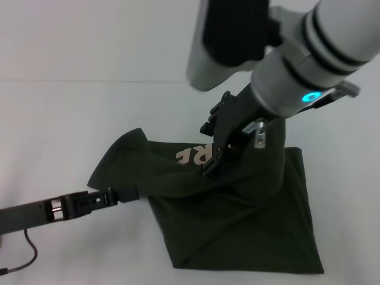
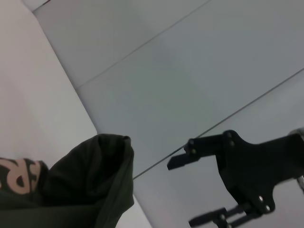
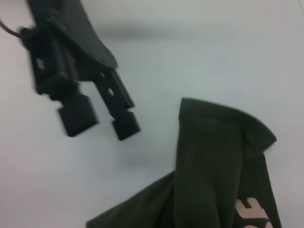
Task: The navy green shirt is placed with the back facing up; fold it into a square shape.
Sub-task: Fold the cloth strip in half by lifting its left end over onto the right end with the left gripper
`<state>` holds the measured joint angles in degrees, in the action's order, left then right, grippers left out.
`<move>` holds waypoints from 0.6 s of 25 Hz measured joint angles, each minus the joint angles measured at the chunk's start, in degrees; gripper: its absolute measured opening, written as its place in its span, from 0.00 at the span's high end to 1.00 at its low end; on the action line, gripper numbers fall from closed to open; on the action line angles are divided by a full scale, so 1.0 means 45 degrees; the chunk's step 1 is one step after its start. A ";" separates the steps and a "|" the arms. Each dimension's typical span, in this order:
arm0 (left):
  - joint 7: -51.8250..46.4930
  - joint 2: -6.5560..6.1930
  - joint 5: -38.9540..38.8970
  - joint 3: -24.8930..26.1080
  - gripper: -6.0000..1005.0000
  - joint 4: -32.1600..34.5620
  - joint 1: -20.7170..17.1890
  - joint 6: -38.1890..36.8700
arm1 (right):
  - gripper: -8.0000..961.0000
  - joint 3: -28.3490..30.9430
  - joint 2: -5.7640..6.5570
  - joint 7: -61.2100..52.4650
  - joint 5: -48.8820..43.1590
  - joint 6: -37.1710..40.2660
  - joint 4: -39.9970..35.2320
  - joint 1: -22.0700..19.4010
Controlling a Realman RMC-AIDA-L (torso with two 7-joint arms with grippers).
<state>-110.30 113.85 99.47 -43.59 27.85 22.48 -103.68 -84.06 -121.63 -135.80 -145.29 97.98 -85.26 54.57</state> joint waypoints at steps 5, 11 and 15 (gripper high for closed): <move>0.0161 -0.0020 0.0944 0.0104 0.13 0.0343 -0.0263 0.0118 | 0.21 -0.0985 0.0004 -0.0536 -0.0608 -0.1746 0.2262 0.0879; 0.0323 -0.0026 0.1826 0.1007 0.13 0.0453 -0.0451 0.0181 | 0.21 -0.1886 0.0033 -0.0406 -0.0517 -0.3094 0.4484 0.1864; 0.0338 -0.0060 0.2226 0.1699 0.13 0.0467 -0.0528 0.0292 | 0.21 -0.2565 0.0019 -0.0249 -0.0219 -0.3441 0.4964 0.2003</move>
<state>-108.78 113.58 109.49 -35.95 29.95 20.11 -102.36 -95.60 -121.54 -136.93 -146.27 82.49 -62.92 63.58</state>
